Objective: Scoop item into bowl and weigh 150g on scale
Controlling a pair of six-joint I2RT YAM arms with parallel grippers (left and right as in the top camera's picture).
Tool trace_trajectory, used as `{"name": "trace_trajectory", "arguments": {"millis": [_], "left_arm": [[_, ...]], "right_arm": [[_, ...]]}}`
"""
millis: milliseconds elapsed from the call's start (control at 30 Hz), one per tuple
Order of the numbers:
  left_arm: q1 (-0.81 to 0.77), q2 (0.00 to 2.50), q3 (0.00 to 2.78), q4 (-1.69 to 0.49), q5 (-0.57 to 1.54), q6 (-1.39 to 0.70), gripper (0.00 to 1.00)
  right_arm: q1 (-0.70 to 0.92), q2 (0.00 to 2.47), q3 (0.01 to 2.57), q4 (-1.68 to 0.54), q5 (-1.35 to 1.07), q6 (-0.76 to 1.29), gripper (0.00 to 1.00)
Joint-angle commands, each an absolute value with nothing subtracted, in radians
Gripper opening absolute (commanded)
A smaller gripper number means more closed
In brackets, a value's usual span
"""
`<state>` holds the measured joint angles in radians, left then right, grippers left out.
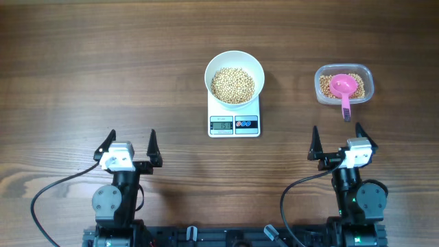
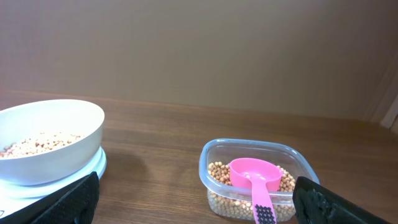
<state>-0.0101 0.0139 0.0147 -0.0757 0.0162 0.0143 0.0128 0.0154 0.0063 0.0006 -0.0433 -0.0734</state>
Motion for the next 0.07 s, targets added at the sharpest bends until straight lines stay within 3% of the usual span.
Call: {"name": "trace_trajectory", "arguments": {"millis": [0, 33], "left_arm": [[-0.009, 0.003, 0.006, -0.076, 0.025, 0.03, 1.0], [-0.009, 0.003, 0.006, -0.076, 0.025, 0.03, 1.0]], "right_arm": [[0.019, 0.004, 0.005, 0.003, -0.026, -0.078, 1.0], [0.019, 0.004, 0.005, 0.003, -0.026, -0.078, 1.0]]}}
